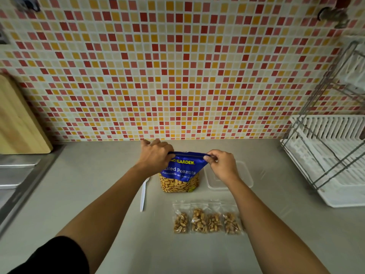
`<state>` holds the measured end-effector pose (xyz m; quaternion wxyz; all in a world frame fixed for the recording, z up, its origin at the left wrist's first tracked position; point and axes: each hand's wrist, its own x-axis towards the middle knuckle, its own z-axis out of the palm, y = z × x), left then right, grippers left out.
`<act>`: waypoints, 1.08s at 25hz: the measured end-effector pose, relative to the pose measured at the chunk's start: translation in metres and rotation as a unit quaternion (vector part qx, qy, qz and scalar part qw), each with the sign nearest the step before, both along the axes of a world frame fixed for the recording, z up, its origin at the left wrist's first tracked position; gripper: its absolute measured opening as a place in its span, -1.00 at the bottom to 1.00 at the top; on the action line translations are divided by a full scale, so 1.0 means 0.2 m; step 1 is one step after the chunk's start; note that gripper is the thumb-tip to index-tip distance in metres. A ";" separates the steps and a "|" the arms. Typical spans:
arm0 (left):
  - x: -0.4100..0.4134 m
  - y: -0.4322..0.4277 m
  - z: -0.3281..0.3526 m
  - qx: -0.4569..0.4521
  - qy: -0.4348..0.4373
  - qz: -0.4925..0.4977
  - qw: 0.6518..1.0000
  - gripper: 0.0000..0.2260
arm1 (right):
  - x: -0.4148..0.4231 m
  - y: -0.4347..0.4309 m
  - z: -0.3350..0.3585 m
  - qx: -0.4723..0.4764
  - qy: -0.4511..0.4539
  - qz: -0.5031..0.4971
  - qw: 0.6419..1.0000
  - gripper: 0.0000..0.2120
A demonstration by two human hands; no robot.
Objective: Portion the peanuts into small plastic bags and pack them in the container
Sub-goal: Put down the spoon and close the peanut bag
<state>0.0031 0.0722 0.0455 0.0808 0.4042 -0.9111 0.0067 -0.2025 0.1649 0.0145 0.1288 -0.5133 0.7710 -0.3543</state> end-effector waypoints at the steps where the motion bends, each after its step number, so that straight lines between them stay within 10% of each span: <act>1: 0.03 -0.01 0.00 0.003 0.003 0.006 1.000 -0.72 | 0.00 0.00 0.00 0.001 0.000 -0.002 1.000 -0.86; 12: 0.24 -0.05 0.00 0.100 0.154 0.092 0.979 -0.75 | 0.01 -0.02 0.02 0.008 -0.009 0.004 1.000 -0.81; 19: 0.17 0.20 -0.32 0.430 0.443 0.226 0.753 -0.32 | 0.21 0.10 -0.10 0.149 -0.264 0.003 0.953 -0.17; 27: 0.01 0.06 -0.52 0.508 0.515 0.257 0.641 -0.37 | 0.33 -0.07 -0.28 0.075 -0.279 0.018 0.957 -0.42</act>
